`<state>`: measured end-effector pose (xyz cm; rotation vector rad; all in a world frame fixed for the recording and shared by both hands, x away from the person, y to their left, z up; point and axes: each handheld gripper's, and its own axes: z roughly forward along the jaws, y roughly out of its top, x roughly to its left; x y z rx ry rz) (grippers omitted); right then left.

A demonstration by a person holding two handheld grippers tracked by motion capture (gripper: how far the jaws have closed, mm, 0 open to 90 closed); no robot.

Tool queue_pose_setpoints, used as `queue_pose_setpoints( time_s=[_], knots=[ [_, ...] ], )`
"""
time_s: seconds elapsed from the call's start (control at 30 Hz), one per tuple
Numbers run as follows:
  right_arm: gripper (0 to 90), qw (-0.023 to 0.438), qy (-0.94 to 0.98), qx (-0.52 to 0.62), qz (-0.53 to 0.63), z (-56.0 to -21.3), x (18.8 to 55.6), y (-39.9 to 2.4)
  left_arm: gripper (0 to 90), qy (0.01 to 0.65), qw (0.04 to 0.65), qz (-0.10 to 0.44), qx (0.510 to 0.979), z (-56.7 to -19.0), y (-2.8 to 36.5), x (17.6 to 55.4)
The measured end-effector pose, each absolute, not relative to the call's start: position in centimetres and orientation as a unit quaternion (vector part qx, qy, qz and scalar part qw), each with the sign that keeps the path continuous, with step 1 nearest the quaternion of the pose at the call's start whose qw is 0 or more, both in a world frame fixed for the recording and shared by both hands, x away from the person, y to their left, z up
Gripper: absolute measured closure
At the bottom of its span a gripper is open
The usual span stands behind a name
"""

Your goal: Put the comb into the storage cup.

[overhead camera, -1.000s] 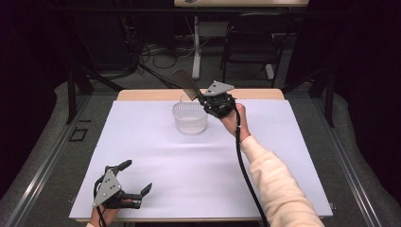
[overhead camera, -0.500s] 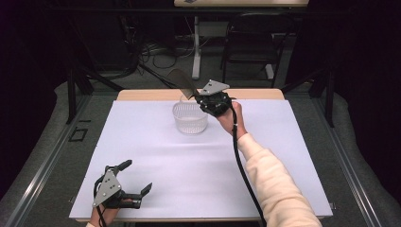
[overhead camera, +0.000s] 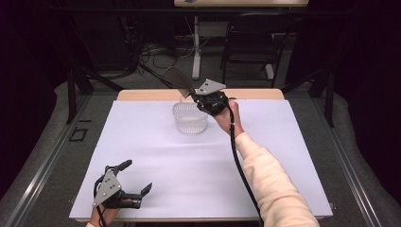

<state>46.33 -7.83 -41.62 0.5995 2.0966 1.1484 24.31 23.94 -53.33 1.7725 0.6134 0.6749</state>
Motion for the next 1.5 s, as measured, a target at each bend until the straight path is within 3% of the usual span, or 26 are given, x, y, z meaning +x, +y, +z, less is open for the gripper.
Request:
queue_pose_setpoints(
  time_s=[1.5],
  knots=[
    [72.8,0.344,0.787,0.215,0.464,-42.7,47.8,-5.6,0.0,0.261,0.546,0.283,0.744,-53.3,24.0,24.4]
  ],
)
